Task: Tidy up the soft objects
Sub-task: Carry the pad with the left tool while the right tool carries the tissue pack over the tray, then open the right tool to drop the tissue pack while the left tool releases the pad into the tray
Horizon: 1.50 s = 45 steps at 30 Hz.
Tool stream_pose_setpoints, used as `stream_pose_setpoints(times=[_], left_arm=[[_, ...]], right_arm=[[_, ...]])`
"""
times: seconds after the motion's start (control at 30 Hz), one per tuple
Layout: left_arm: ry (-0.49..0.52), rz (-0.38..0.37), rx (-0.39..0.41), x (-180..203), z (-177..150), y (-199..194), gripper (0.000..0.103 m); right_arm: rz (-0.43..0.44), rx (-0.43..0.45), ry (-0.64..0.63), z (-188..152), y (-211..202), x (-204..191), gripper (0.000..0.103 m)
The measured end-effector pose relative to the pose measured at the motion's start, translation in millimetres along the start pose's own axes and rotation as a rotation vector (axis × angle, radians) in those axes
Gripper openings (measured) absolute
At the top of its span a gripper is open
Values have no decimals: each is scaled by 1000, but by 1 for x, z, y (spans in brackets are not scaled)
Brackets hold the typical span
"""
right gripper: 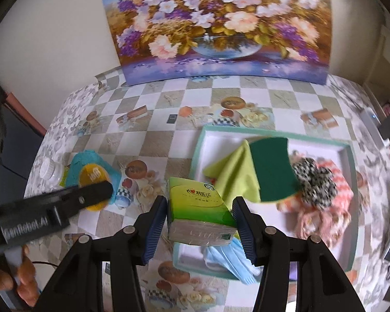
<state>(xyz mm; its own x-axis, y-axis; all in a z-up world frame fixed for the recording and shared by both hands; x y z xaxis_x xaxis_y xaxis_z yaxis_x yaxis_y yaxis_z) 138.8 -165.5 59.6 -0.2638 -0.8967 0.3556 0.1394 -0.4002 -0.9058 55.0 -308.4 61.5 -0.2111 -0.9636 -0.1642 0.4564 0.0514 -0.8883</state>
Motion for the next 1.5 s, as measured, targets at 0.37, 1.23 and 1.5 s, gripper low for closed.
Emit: stream_pose_setpoints(times=[0.37,1.23,1.5], left_arm=[[64,-8,36,34,-36,2,46],[130,-6,-125,73,-67,89,46],[124,-11,-134,72,-64,103,46]], right_arm=[[-36,13,94,-30,-19,41,55],[-146,-52,214,-50,0,118,55],[-144,-37,185,-44,11,111,55]])
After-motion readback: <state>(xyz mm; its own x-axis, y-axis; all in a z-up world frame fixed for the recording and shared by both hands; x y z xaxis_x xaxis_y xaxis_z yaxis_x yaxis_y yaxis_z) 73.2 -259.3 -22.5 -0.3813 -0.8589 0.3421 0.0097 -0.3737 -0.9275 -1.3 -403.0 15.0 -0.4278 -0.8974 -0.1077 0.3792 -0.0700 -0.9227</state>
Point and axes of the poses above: each gripper's, at about its wrist camera, not at the fingertips, and y roughly the way its jaws point, x to its right, z to its top, the point moved 3 cm from there along y, roughly the way its jaws point, and after that the axes turned 5 degrees about -y, right-handed, at the moved point
